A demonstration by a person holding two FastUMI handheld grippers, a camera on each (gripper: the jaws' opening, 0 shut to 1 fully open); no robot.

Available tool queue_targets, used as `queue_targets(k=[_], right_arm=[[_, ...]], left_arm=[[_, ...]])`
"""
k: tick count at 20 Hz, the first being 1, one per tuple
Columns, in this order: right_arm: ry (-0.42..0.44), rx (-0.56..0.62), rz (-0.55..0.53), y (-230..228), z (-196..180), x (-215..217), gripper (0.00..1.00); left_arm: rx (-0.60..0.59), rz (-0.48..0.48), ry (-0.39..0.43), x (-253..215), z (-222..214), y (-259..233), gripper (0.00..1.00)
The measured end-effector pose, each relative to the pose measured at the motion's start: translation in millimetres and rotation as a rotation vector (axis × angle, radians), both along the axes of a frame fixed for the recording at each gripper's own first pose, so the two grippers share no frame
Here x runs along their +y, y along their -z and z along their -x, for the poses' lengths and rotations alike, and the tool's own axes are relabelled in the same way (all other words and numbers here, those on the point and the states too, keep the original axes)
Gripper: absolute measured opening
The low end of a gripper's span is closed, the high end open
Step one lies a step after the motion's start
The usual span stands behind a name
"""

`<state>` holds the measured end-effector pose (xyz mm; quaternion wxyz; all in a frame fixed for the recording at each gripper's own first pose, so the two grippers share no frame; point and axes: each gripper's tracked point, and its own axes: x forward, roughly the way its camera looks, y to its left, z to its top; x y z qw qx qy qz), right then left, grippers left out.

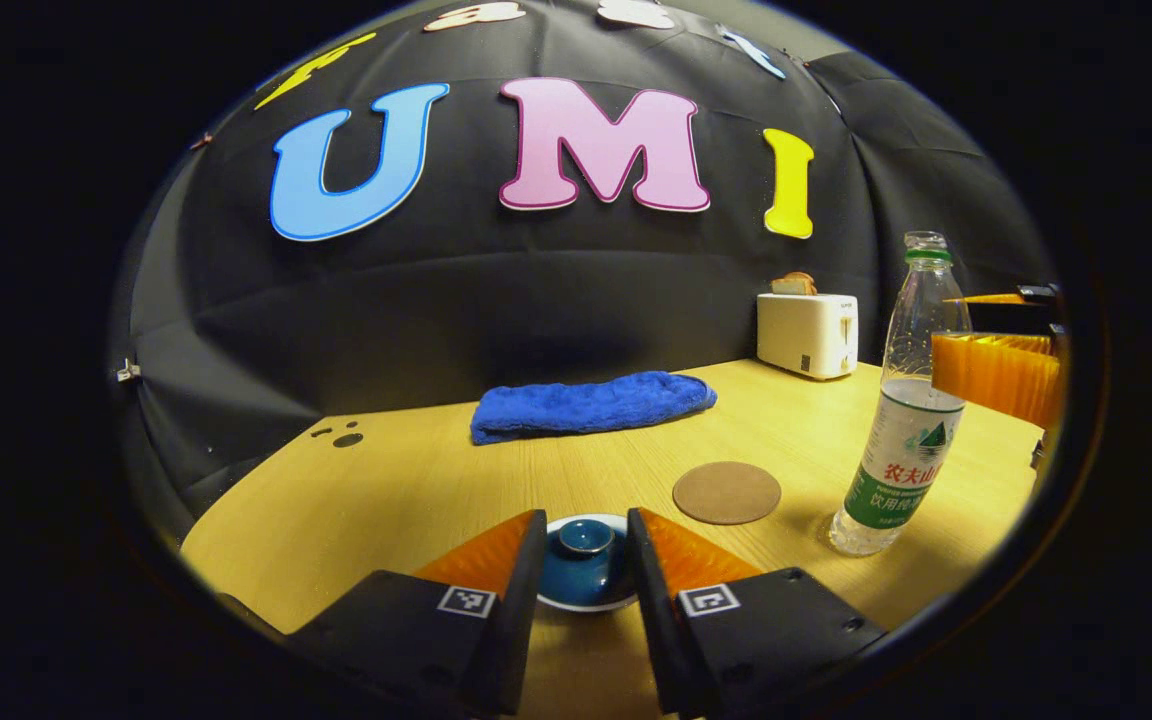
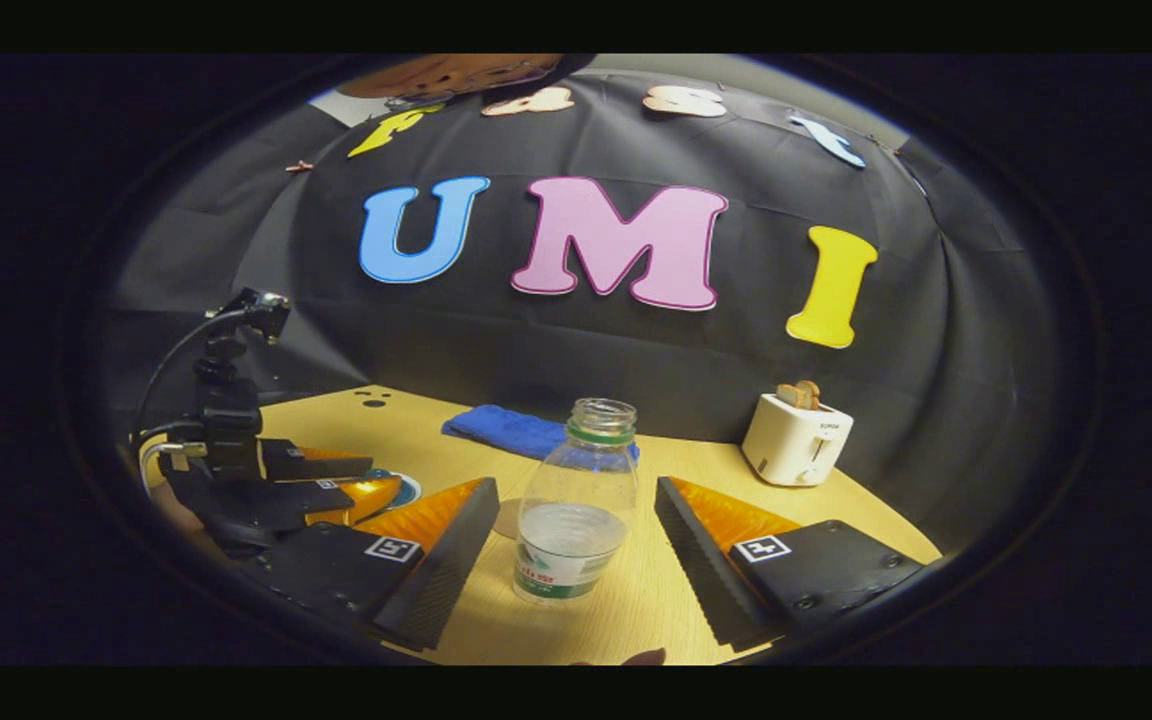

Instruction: Open the teacup lid with one hand, grasp the water bottle and pour water into the teacup with the other hand; after pouring, place the water bottle on the coaster and then close the teacup lid.

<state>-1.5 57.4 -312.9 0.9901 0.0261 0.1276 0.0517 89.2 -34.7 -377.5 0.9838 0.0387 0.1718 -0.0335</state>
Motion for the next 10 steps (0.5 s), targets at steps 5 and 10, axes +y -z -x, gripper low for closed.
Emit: queue_targets(k=[5, 10], right_arm=[[0.004, 0.019, 0.005, 11, -1, 0, 0.98], [0.012, 0.072, 0.0, 33, 4, 3, 0.98]], left_arm=[[-0.013, -0.004, 0.009, -2, -2, -2, 0.28], [-0.064, 0.016, -0.021, 5, -3, -29, 0.31]])
